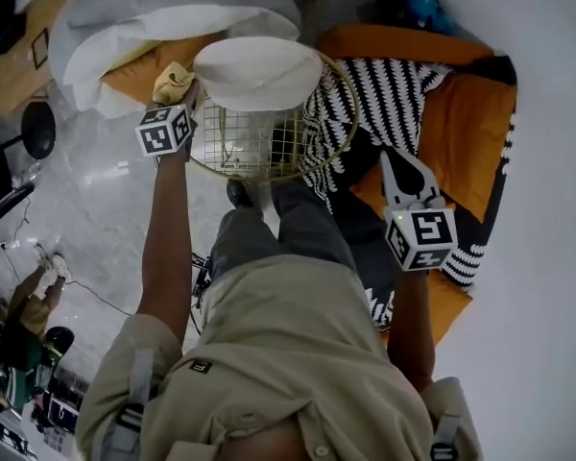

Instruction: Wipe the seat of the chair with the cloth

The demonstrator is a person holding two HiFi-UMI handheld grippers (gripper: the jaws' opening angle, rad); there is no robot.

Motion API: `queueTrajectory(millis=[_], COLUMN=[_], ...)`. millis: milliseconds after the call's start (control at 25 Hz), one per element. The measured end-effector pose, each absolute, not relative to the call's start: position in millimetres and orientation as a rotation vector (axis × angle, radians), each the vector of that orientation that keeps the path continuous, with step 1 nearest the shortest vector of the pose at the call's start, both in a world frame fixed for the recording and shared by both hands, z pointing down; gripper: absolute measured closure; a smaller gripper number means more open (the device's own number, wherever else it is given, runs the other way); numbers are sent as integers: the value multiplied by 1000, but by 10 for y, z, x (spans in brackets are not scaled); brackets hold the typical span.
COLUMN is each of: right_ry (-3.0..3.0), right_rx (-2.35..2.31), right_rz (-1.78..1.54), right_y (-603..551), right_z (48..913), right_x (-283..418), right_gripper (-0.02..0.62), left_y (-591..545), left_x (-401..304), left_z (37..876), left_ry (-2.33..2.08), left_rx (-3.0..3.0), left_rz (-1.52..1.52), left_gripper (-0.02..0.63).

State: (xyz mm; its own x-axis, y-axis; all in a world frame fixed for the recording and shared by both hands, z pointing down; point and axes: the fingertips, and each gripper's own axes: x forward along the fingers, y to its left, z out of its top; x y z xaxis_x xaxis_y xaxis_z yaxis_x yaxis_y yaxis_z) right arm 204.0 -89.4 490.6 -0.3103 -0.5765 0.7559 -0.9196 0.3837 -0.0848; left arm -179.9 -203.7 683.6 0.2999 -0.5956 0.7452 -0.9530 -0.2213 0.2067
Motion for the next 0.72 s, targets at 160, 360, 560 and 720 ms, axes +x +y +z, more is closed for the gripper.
queueTrajectory(millis=[160,360,560,720], right_ry=[-1988,-1921,-1850,-1815], right_rx=[1296,1356,1413,1431], right_rz=[700,746,798,828], right_y=[-868,-736,-541,-438], right_z=[4921,5042,5159,5231], right_x=[2106,2405,2697,2802], right_gripper=[568,568,568,568], left_y=[-2080,-2030,-2009,-1898], left_x=[-1391,-192,921,1217], left_z=[6928,7072,7129,7165], left_ry=[-1289,-1054,-882,-807], left_rx=[1949,2002,1980,1986], left_rz=[690,614,482,476], left_gripper=[428,426,416,416])
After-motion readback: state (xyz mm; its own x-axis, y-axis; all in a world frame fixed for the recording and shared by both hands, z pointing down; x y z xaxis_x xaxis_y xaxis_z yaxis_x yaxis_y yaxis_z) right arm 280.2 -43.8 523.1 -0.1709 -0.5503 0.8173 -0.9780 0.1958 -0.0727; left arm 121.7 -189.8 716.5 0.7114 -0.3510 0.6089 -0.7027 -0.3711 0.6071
